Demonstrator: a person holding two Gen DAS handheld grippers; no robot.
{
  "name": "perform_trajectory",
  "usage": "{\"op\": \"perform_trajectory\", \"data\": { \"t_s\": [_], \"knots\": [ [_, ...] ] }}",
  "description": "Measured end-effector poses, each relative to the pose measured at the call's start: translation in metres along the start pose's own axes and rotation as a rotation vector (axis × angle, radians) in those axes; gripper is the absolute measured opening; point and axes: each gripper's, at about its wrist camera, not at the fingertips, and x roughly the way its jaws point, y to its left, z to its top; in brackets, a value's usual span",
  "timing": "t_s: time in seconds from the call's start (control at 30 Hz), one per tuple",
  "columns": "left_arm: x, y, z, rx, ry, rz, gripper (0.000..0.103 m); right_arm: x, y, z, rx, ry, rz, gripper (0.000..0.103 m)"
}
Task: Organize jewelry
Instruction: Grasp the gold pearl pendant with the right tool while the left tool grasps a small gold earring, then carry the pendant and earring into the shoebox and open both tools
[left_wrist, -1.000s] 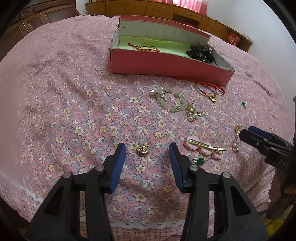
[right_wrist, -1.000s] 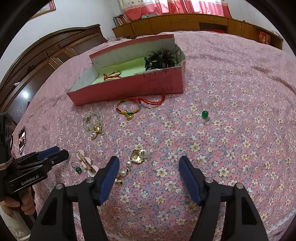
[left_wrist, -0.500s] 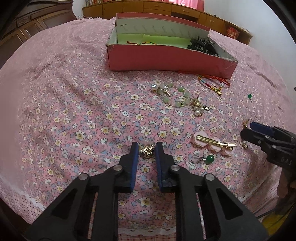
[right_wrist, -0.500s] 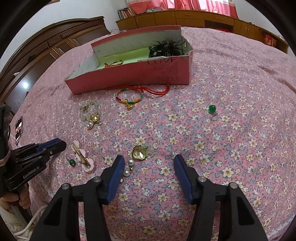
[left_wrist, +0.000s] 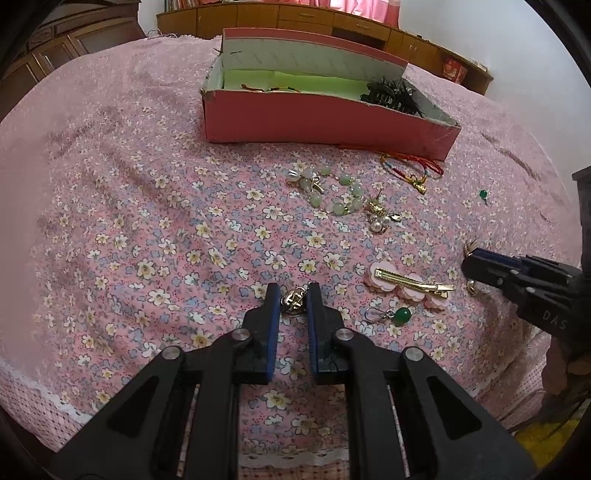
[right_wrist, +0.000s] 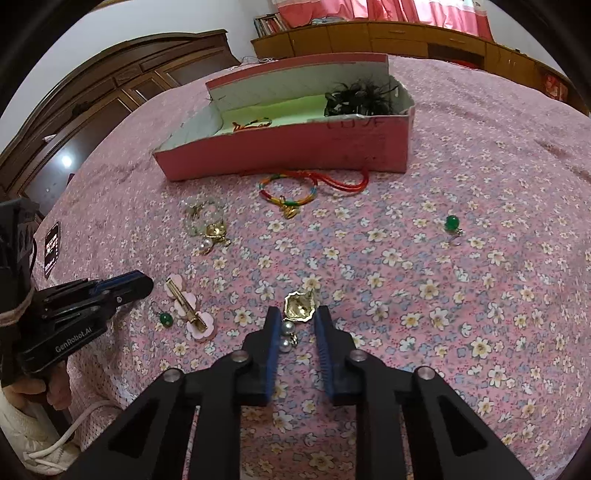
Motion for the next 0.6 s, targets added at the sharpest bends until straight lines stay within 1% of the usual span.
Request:
{"op": "perform_trajectory", "data": {
  "t_s": [0.07, 0.17, 0.3, 0.47, 0.6],
  "knots": [
    [-0.003, 0.002, -0.001, 0.003, 0.000, 0.002, 0.006, 0.002, 0.000, 0.000, 0.005, 0.003, 0.008, 0.019],
    [-0.008, 0.002, -0.001, 0.003, -0.002, 0.001, 0.006, 0.001, -0.002, 0.000, 0.014, -0.004, 0.026, 0.018],
    [-0.019, 0.001, 0.004, 0.009, -0.020, -0.004, 0.006, -0.008, -0.001, -0.001, 0.014, -0.039, 0.078, 0.018],
    [-0.029, -0.002, 0.007, 0.010, -0.042, -0.003, 0.006, -0.015, 0.003, -0.001, -0.003, -0.069, 0.105, 0.018],
    [-0.036, -0.004, 0.010, 0.006, -0.054, -0.002, 0.006, -0.028, 0.001, -0.001, 0.003, -0.112, 0.119, 0.018]
  ]
}}
